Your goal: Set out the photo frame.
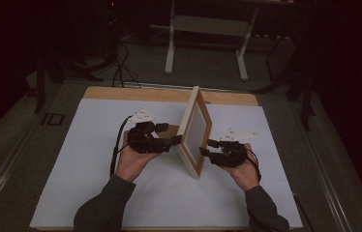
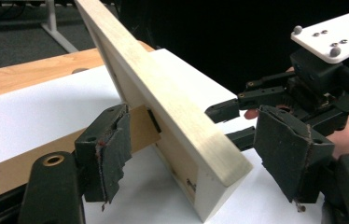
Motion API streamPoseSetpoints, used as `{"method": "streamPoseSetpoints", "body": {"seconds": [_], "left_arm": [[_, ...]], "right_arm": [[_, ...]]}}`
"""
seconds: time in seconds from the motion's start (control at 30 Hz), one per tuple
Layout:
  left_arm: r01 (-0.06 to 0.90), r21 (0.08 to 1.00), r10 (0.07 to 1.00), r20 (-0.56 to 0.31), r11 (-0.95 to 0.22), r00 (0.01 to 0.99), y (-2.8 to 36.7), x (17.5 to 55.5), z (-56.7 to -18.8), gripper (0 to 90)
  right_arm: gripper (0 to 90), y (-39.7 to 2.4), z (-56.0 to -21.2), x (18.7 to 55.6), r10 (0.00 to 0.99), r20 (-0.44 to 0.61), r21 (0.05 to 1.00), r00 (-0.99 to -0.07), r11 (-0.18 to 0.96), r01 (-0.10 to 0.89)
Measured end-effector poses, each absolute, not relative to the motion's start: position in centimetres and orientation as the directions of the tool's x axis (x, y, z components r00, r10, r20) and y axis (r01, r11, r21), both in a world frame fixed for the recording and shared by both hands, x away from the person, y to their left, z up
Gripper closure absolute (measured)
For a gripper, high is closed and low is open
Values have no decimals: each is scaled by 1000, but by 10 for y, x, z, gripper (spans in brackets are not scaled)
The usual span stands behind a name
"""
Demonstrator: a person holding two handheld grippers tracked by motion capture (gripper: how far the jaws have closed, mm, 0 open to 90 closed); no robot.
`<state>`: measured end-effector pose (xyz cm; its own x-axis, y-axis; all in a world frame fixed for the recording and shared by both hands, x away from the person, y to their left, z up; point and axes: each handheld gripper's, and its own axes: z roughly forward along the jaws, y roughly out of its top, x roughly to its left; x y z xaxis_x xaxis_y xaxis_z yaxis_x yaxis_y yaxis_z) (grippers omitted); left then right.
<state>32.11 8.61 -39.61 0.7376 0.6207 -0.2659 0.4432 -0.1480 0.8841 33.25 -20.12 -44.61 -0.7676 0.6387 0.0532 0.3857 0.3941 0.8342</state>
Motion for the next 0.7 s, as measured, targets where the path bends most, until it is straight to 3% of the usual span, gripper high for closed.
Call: {"method": "streamPoseSetpoints", "body": {"seconds": [0.7], "left_arm": [[458, 864, 686, -205, -208, 698, 55, 319, -418, 226]], "right_arm": [[528, -211, -449, 333, 651, 67, 836, -756, 376, 398]]}}
